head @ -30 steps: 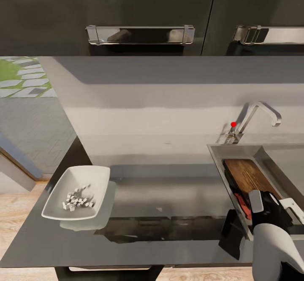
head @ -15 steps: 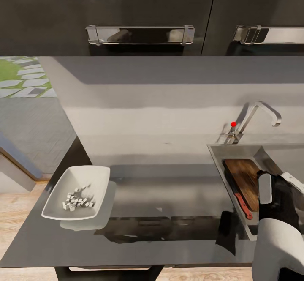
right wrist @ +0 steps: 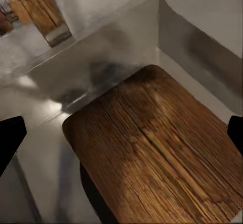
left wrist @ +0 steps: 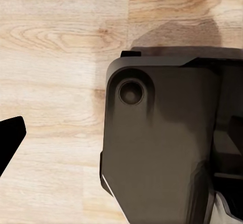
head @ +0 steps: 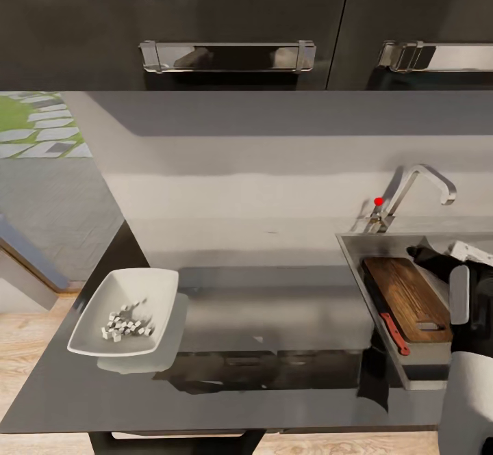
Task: In the kitchen, take the Vidalia onion out of the sink, dice it on the chopping board with the paring knife, put the diced onion into the bowl on the countertop, then place both the paring knife and the chopping board into the sink.
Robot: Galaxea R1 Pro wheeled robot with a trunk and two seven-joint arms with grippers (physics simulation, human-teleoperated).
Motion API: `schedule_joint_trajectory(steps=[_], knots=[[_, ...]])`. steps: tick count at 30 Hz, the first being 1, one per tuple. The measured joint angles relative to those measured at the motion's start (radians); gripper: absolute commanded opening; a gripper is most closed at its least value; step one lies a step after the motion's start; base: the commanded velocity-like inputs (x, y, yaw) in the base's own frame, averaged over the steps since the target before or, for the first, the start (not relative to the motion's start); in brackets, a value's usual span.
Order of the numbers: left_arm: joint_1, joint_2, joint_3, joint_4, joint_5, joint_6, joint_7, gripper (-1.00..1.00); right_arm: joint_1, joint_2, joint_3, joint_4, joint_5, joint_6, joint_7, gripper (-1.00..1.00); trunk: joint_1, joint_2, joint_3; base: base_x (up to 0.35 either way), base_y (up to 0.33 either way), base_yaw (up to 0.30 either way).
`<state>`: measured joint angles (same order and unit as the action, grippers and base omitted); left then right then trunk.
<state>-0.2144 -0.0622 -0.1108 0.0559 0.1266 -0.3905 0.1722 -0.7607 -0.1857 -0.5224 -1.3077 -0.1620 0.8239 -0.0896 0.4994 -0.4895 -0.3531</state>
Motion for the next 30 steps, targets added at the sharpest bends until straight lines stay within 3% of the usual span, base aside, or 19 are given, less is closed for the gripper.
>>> schedule_joint_trajectory(steps=[2, 3, 4, 5, 6, 8, 11, 13, 14, 19, 22, 26, 30], knots=[[0.000, 0.000, 0.000, 0.000, 0.000, -0.001, 0.000, 1.00, 0.003, -0.033, 0.034, 0.006, 0.091, 0.001, 0.133, 1.00, 0.000, 0.000, 0.000, 0.000, 0.000, 0.000], [0.000, 0.000, 0.000, 0.000, 0.000, -0.001, 0.000, 1.00, 0.006, -0.053, 0.044, 0.016, 0.172, -0.003, 0.266, 1.00, 0.000, 0.000, 0.000, 0.000, 0.000, 0.000], [0.000, 0.000, 0.000, 0.000, 0.000, -0.001, 0.000, 1.00, 0.006, -0.059, 0.046, 0.021, 0.205, -0.007, 0.320, 1.00, 0.000, 0.000, 0.000, 0.000, 0.000, 0.000], [0.000, -0.001, 0.000, 0.000, 0.000, -0.001, 0.000, 1.00, 0.008, -0.071, 0.048, 0.031, 0.268, -0.018, 0.429, 1.00, 0.000, 0.000, 0.000, 0.000, 0.000, 0.000], [0.000, -0.001, 0.000, 0.000, 0.000, 0.000, 0.000, 1.00, 0.008, -0.079, 0.049, 0.035, 0.307, -0.027, 0.493, 1.00, 0.000, 0.000, 0.000, 0.000, 0.000, 0.000], [0.000, -0.001, 0.000, 0.000, 0.000, 0.000, 0.000, 1.00, 0.009, -0.107, 0.051, 0.052, 0.450, -0.080, 0.759, 1.00, 0.000, 0.000, 0.000, 0.000, 0.000, 0.000], [0.000, -0.001, 0.000, 0.000, 0.000, 0.000, 0.000, 1.00, 0.010, -0.125, 0.051, 0.075, 0.653, -0.211, 1.156, 1.00, 0.000, 0.000, 0.000, 0.000, 0.000, 0.000], [0.000, -0.001, 0.000, 0.000, 0.000, 0.000, 0.000, 1.00, 0.010, -0.127, 0.049, 0.089, 0.794, -0.332, 1.386, 1.00, 0.000, 0.000, 0.000, 0.000, 0.000, 0.000], [0.000, -0.001, 0.000, 0.000, 0.000, 0.000, 0.000, 1.00, 0.010, -0.126, 0.048, 0.096, 0.832, -0.373, 1.443, 1.00, 0.000, 0.000, 0.000, 0.000, 0.000, 0.000], [0.000, 0.000, 0.000, 0.000, 0.000, 0.000, 0.000, 1.00, 0.010, -0.126, 0.046, 0.112, 0.890, -0.448, 1.532, 1.00, 0.000, 0.000, 0.000, -0.019, 0.000, 0.000], [0.000, -0.001, 0.000, 0.000, 0.000, 0.000, 0.000, 1.00, 0.010, -0.126, 0.034, 0.114, 0.895, -0.456, 1.545, 1.00, 0.000, 0.000, 0.000, -0.125, 0.000, 0.000], [0.000, -0.001, 0.000, 0.001, 0.000, 0.000, 0.000, 1.00, 0.010, -0.126, -0.019, 0.115, 0.897, -0.459, 1.550, 1.00, 0.000, 0.000, 0.000, -0.211, 0.000, 0.000], [0.000, -0.001, 0.000, 0.000, 0.000, 0.000, 0.000, 1.00, 0.010, -0.125, -0.033, 0.115, 0.897, -0.460, 1.551, 1.00, 0.001, 0.000, 0.000, -0.260, 0.000, 0.000]])
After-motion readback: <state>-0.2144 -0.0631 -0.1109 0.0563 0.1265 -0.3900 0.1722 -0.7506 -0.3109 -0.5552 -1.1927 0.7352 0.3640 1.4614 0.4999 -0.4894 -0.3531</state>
